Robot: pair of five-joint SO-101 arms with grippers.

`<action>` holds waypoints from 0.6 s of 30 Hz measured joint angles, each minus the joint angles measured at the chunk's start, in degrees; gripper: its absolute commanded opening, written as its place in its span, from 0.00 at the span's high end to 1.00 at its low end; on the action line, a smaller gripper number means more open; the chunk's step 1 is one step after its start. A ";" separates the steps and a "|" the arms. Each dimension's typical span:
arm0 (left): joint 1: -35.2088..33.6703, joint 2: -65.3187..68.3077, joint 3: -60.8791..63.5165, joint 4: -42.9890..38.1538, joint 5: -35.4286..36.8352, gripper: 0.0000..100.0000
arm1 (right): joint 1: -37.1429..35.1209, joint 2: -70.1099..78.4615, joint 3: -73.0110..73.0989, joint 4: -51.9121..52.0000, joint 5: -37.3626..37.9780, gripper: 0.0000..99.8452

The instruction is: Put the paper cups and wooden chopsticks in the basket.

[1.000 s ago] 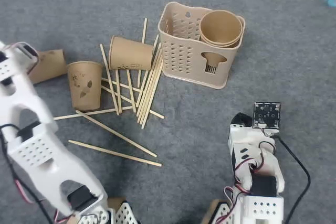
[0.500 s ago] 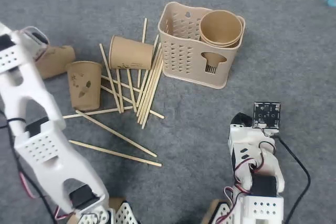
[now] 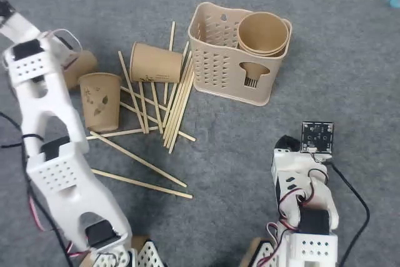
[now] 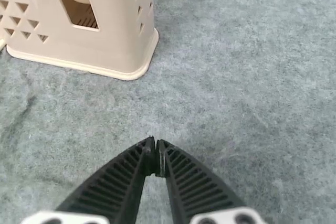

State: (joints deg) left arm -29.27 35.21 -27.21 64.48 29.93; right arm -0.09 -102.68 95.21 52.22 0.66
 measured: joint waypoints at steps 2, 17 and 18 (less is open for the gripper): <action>0.26 -0.09 0.44 -0.62 0.00 0.91 | 0.00 0.00 0.00 0.00 0.00 0.99; 0.44 -5.36 1.67 9.32 -1.93 0.99 | 0.00 0.00 0.00 0.00 0.00 0.99; -0.26 -5.98 1.76 11.25 -3.43 0.99 | 0.00 0.00 0.00 0.00 0.00 0.99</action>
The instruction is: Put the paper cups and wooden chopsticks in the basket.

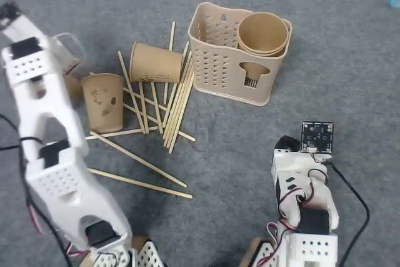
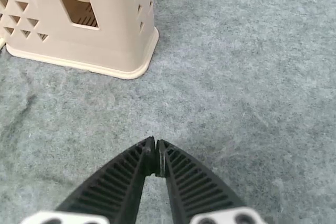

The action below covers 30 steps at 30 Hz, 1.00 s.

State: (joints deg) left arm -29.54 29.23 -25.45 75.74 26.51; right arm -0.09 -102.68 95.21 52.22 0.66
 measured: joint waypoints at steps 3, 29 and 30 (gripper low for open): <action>-2.02 -3.16 0.00 4.92 -6.33 0.99 | 0.00 0.00 0.00 0.00 0.00 0.99; 7.82 -50.20 16.35 22.95 -39.30 0.99 | 0.00 0.00 0.00 2.02 0.18 0.99; 10.55 -53.54 17.58 22.95 -39.38 0.99 | 0.00 0.00 0.00 2.02 0.35 0.99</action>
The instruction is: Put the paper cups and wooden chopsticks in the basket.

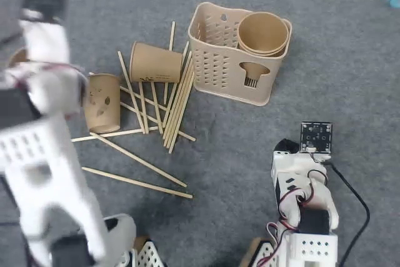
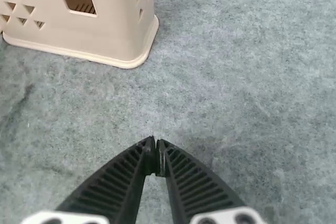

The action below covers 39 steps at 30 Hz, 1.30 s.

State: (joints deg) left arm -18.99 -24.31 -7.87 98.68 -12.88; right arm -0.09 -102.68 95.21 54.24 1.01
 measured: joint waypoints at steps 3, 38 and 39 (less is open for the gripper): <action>9.58 -8.18 0.97 0.00 1.32 0.99 | 0.00 0.00 0.00 0.00 0.18 0.99; 51.25 42.29 -49.14 -22.68 11.25 0.99 | 0.00 0.00 0.00 0.00 0.18 0.99; 51.25 44.66 -50.46 -22.68 11.25 0.99 | 0.00 0.00 0.00 0.00 0.18 0.99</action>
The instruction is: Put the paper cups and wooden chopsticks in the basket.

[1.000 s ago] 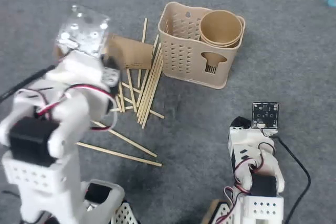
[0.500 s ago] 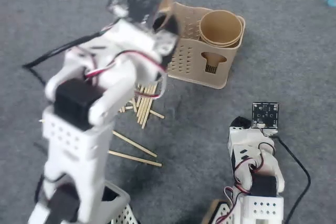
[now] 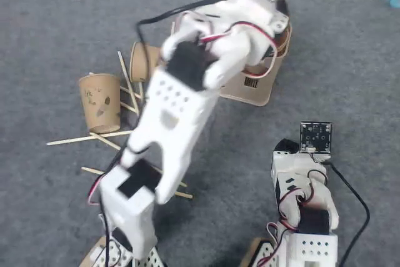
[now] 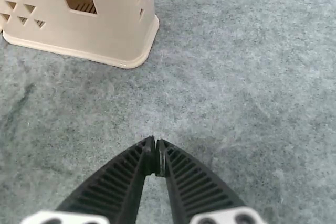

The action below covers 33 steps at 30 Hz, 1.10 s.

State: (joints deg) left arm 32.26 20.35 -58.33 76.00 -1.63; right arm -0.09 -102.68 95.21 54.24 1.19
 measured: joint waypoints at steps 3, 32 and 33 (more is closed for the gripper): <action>-0.53 6.15 -3.52 0.00 0.09 0.99 | 0.00 0.00 0.00 0.00 0.00 0.99; -0.70 13.19 -13.63 11.16 0.09 0.99 | 0.00 0.00 0.00 -0.09 0.00 0.99; -0.70 13.19 -12.57 9.76 0.18 0.99 | 0.00 0.00 0.00 -0.09 0.00 0.99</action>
State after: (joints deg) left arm 31.56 33.54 -70.90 85.76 -1.45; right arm -0.09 -102.68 95.21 54.15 1.19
